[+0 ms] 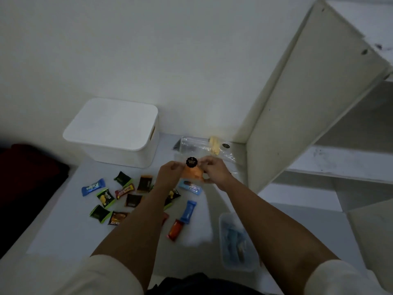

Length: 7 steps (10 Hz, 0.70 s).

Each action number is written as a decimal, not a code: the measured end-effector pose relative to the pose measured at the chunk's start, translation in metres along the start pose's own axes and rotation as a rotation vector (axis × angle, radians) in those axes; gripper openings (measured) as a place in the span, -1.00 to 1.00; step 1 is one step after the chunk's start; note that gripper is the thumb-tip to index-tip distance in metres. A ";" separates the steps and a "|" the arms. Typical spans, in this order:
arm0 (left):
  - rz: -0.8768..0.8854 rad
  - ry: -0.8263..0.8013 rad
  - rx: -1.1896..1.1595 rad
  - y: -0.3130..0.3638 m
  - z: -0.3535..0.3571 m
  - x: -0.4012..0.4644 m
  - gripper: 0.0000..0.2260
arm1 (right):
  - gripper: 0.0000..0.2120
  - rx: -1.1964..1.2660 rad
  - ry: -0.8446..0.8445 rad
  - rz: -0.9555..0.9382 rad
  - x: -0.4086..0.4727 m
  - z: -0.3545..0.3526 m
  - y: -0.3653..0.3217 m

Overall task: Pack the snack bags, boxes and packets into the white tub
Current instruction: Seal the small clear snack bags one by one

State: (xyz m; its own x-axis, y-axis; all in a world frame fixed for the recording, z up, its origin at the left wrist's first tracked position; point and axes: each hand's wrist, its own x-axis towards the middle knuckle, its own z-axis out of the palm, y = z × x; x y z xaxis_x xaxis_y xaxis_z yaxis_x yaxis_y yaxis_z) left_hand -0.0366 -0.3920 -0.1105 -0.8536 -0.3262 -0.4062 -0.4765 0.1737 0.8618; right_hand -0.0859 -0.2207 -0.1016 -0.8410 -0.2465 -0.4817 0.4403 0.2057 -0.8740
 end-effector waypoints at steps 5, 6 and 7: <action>-0.371 0.222 -0.672 0.000 0.008 0.200 -0.86 | -0.65 -0.222 0.091 -0.055 0.224 0.072 -0.046; -0.363 0.284 -0.652 -0.010 0.015 0.236 -0.80 | -0.64 -0.225 0.104 -0.058 0.261 0.080 -0.036; -0.321 0.338 -0.582 -0.021 0.021 0.258 -0.64 | -0.77 -0.234 0.126 -0.073 0.273 0.089 -0.040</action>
State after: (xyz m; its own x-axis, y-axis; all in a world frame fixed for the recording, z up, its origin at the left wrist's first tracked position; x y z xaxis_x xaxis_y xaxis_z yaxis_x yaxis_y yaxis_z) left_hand -0.2513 -0.4604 -0.2393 -0.5350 -0.5622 -0.6307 -0.4233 -0.4676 0.7760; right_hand -0.3049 -0.3803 -0.2036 -0.9069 -0.1522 -0.3930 0.3045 0.4080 -0.8607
